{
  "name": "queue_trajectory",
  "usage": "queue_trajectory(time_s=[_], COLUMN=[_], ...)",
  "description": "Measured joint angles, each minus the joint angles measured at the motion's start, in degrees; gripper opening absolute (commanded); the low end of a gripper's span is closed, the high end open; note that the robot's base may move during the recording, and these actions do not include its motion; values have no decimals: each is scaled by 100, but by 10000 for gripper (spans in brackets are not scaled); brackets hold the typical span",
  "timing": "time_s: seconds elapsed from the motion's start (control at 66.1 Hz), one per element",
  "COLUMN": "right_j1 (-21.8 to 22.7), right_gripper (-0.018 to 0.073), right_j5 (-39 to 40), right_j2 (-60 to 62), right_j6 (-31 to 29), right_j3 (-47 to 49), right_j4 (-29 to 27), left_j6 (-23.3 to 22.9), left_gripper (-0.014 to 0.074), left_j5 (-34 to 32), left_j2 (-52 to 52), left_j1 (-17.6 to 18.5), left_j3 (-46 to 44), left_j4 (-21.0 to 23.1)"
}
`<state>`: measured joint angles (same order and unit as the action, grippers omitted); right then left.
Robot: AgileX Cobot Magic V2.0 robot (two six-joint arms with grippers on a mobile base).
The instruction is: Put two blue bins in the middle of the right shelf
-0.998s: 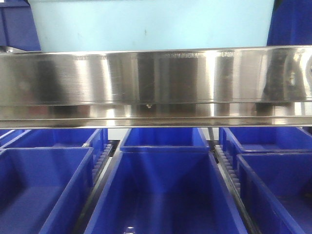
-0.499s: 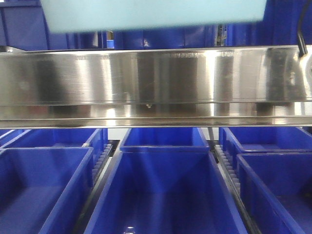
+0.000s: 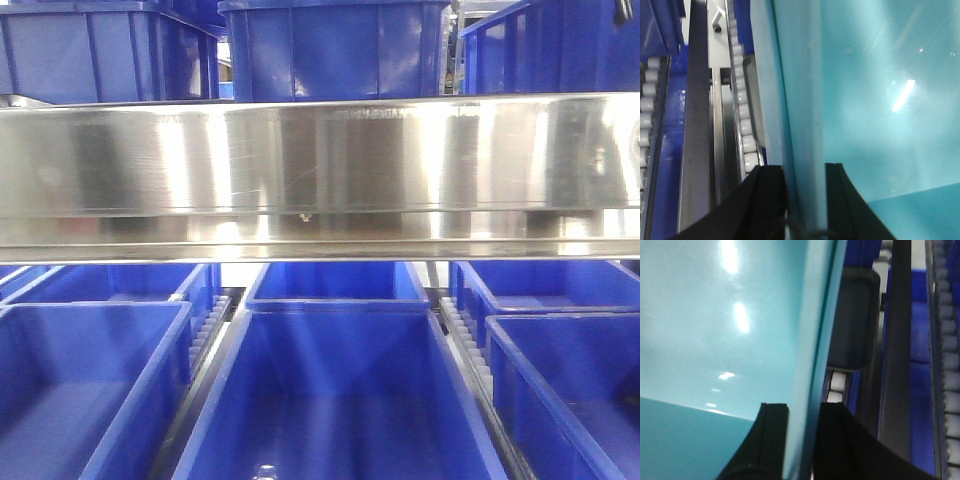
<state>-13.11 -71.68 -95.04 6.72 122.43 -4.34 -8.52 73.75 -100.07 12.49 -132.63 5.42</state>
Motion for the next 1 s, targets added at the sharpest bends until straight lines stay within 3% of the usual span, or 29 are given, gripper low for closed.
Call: queue_trajectory(time_s=[0.998], right_j1=[0], right_gripper=[-163], right_j5=[12], right_j2=[0], right_j6=[-9], right_j3=[26], right_j4=[-11], left_j6=[0], left_gripper=[-111], left_j5=[24], left_j2=[0], left_j1=[0], left_j3=[-26], left_j4=[-48])
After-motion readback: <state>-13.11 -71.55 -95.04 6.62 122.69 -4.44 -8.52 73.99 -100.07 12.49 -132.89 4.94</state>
